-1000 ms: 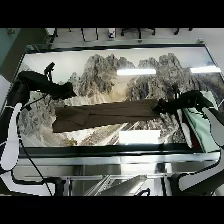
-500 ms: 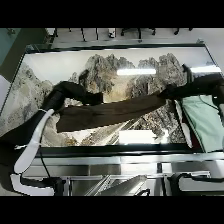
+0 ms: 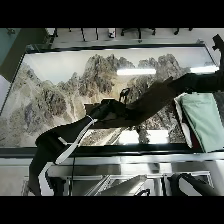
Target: Fold the shirts.
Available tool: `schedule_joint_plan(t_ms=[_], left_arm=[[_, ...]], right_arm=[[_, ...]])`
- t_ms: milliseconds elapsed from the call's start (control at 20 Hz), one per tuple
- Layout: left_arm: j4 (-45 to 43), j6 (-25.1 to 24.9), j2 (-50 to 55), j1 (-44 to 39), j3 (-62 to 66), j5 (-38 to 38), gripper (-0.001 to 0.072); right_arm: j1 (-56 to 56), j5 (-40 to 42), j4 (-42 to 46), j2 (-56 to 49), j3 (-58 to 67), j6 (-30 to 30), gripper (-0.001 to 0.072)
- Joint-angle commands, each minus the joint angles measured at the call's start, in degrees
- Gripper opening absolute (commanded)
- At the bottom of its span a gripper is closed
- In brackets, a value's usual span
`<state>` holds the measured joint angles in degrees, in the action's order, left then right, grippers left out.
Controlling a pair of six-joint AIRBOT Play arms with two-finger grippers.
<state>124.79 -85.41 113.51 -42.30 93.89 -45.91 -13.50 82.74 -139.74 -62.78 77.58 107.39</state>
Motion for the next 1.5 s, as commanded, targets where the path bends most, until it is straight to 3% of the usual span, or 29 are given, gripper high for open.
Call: schedule_joint_plan(t_ms=[0, 300, 400, 600, 800, 850, 900, 950, 1000, 1150, 1450], left_arm=[[-0.37, 1.95, 2.38, -1.70, 6.60, -5.66, 0.0016], [-1.36, -0.35, -5.97, 8.04, 10.10, -24.72, 0.0015], [-9.11, 0.02, -13.44, 13.84, 10.10, -29.64, 0.0015], [-26.10, 1.51, -32.00, 27.10, 10.10, -37.64, 0.0015], [-27.69, 1.44, -47.52, 39.82, 9.94, -40.24, 0.0016], [-27.63, 1.44, -50.73, 42.32, 9.94, -40.24, 0.0015], [-27.65, 1.44, -53.44, 44.02, 9.94, -40.24, 0.0016], [-27.67, 1.44, -55.89, 45.57, 9.92, -40.22, 0.0015], [-27.63, 1.44, -57.96, 46.45, 9.92, -40.22, 0.0015], [-27.61, 1.22, -62.40, 46.73, 9.92, -40.02, 0.0015], [-27.28, 1.01, -66.86, 46.75, 3.80, -38.69, 0.0016]], right_arm=[[0.02, 4.09, 2.75, 0.87, -0.39, -2.16, 0.0026], [0.76, 4.17, 1.86, 0.87, -2.75, -4.17, 0.0026], [3.72, 0.02, 0.04, 0.87, -2.78, -5.73, 0.0026], [22.97, -18.53, 0.07, -1.90, -5.03, -7.74, 0.0026], [49.48, -47.10, 0.04, -16.92, -5.99, -7.56, 0.0027], [55.93, -56.72, 0.00, -22.69, -5.88, -7.63, 0.0076], [61.37, -64.54, 0.02, -28.70, -5.18, -7.61, 0.0331], [64.74, -67.71, 0.02, -33.33, -3.67, -7.65, 0.0635], [66.42, -66.71, 0.37, -37.07, -1.46, -7.61, 0.0668], [62.14, -57.35, 2.60, -37.27, 1.31, -7.61, 0.0668], [34.80, -28.98, 7.80, -24.09, 1.33, -8.90, 0.0668]])
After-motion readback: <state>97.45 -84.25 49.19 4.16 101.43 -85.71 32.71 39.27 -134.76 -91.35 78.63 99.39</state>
